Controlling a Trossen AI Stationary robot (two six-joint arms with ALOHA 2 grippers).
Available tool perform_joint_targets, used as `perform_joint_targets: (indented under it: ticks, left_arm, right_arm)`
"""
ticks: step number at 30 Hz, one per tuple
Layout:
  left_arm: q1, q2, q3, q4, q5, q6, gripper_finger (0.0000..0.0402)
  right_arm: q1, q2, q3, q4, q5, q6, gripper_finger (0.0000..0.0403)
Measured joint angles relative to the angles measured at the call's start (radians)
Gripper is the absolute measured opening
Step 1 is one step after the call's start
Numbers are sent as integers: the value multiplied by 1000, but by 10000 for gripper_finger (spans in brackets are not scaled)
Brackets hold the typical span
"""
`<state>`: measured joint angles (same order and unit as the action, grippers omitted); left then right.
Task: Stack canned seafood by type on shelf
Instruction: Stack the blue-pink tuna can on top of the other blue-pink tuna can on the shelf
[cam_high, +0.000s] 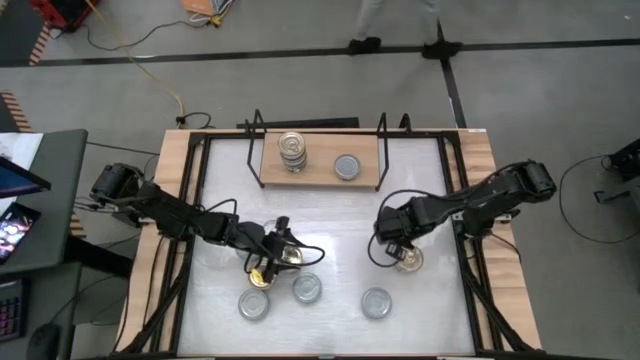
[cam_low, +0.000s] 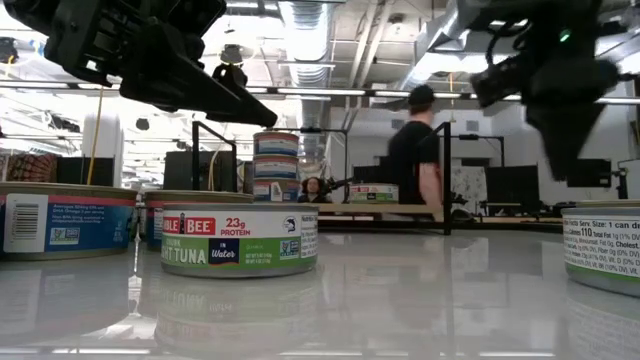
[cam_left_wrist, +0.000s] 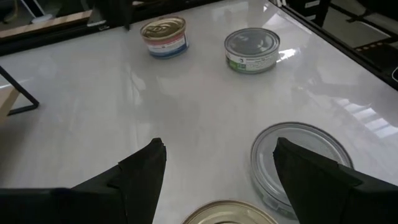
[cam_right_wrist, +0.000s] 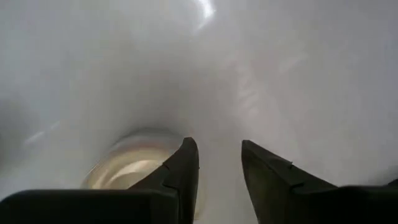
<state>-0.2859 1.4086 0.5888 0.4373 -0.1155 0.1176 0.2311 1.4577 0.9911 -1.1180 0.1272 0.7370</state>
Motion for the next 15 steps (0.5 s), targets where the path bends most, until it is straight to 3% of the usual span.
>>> perform_joint_targets:
  ticks: [6, 15]
  left_arm:
    - [0, 0, 0, 1, -1, -15, 285]
    - [0, 0, 0, 32, -1, -27, 285]
  right_arm:
    - [96, 29, 2, -3, -108, 78, 148]
    - [112, 159, 5, 13, -101, 68, 148]
